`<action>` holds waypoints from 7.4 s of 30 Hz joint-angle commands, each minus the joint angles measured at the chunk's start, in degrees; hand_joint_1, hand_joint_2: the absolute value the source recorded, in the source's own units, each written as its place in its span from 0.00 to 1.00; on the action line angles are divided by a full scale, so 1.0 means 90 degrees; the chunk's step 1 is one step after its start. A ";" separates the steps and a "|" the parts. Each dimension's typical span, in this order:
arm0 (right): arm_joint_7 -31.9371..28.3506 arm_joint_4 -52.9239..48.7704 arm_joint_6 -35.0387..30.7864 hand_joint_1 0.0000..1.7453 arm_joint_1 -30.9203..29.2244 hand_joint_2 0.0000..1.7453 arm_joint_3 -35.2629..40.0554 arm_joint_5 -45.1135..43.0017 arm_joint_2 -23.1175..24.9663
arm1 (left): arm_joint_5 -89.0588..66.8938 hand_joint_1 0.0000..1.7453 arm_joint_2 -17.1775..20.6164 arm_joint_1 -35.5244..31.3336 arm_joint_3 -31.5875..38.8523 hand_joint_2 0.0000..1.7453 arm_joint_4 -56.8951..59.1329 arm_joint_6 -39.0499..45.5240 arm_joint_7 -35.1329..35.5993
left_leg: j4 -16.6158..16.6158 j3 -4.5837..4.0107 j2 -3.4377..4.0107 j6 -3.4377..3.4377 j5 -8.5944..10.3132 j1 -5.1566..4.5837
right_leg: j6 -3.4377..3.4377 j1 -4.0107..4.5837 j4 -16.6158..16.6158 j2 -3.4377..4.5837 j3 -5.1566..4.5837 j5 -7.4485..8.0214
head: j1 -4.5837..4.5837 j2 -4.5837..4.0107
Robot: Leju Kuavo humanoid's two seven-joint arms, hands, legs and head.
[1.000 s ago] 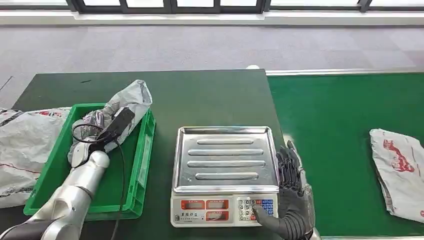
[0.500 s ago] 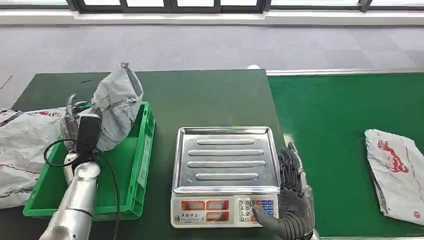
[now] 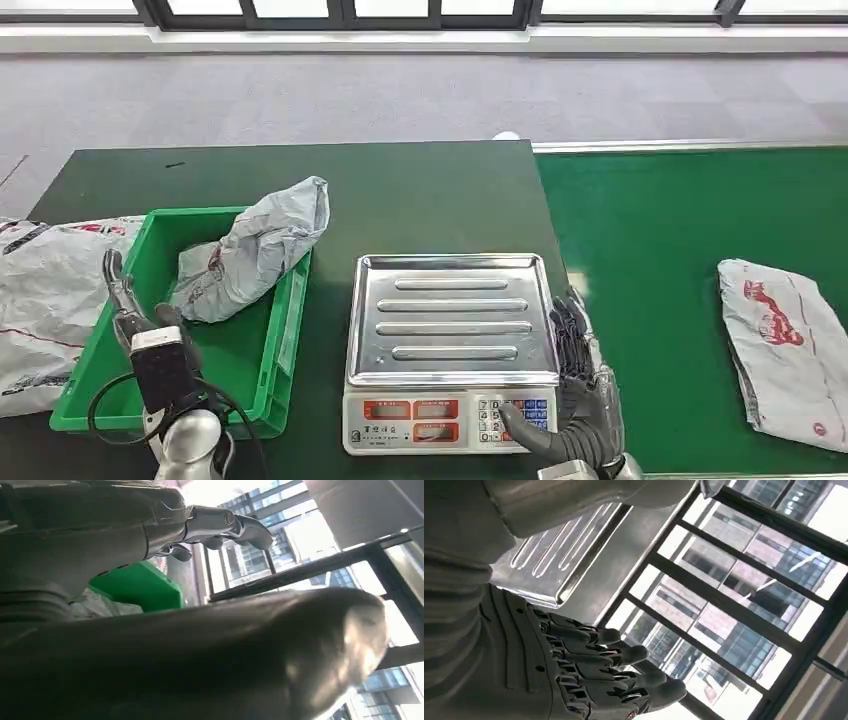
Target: Moved the parcel from conveyor to table for the left to box.
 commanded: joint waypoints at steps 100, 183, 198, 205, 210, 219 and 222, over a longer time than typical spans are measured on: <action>0.4071 0.8021 0.2369 1.00 -0.2427 1.00 -0.2466 0.5617 -0.2649 | 0.1746 0.00 -0.0147 0.0315 -0.0779 0.00 -0.0296 -0.2133 -0.0688 | 0.0027 0.0065 -0.0087 0.0047 -0.0024 0.0108 | 0.0025 0.0092 -0.0144 -0.0094 0.0183 0.0009 | 0.0002 0.0000; 0.2220 0.6402 0.0607 1.00 -0.4188 1.00 0.1732 0.0441 -0.0033 | 0.1642 0.00 -0.0298 0.0613 -0.0860 0.00 -0.0438 -0.1987 -0.0688 | 0.0013 0.0025 -0.0006 0.0017 -0.0043 0.0054 | 0.0036 0.0053 -0.0063 0.0001 0.0084 -0.0009 | 0.0002 0.0000; 0.2294 0.5629 0.0945 0.00 -0.3785 1.00 0.1839 0.0156 -0.0300 | 0.1621 0.00 -0.0251 0.0629 -0.0923 0.00 -0.0476 -0.1873 -0.0688 | 0.0031 0.0028 -0.0021 0.0019 -0.0048 0.0061 | 0.0026 0.0058 -0.0056 -0.0014 0.0086 -0.0016 | 0.0002 0.0000; 0.1995 0.4832 0.0906 0.00 -0.3388 1.00 0.1686 -0.0193 -0.0471 | 0.1613 0.00 -0.0149 0.0718 -0.1012 0.00 -0.0556 -0.1777 -0.0688 | 0.0029 0.0027 -0.0031 0.0017 -0.0045 0.0057 | 0.0025 0.0054 -0.0057 -0.0025 0.0087 -0.0018 | 0.0002 0.0000; 0.1995 0.4832 0.0906 0.00 -0.3388 1.00 0.1686 -0.0193 -0.0471 | 0.1613 0.00 -0.0149 0.0718 -0.1012 0.00 -0.0556 -0.1777 -0.0688 | 0.0031 0.0025 -0.0018 0.0016 -0.0047 0.0057 | 0.0025 0.0054 -0.0052 -0.0016 0.0084 -0.0018 | 0.0002 0.0000; 0.1191 0.3025 0.0647 0.00 -0.2401 1.00 0.1365 -0.0758 -0.0647 | 0.1578 0.00 -0.0122 0.0669 -0.1004 0.00 -0.0542 -0.1732 -0.0688 | 0.0023 0.0011 -0.0036 0.0017 -0.0038 0.0054 | 0.0025 0.0051 -0.0060 -0.0034 0.0073 -0.0015 | 0.0002 0.0000; 0.0809 0.1838 0.0781 0.00 -0.1635 1.00 0.0902 -0.1120 -0.0673 | 0.1389 0.00 -0.0045 0.0704 -0.1044 0.00 -0.0629 -0.1462 -0.0688 | 0.0025 0.0005 -0.0056 0.0018 -0.0040 0.0050 | 0.0025 0.0047 -0.0056 -0.0054 0.0071 -0.0025 | 0.0002 0.0000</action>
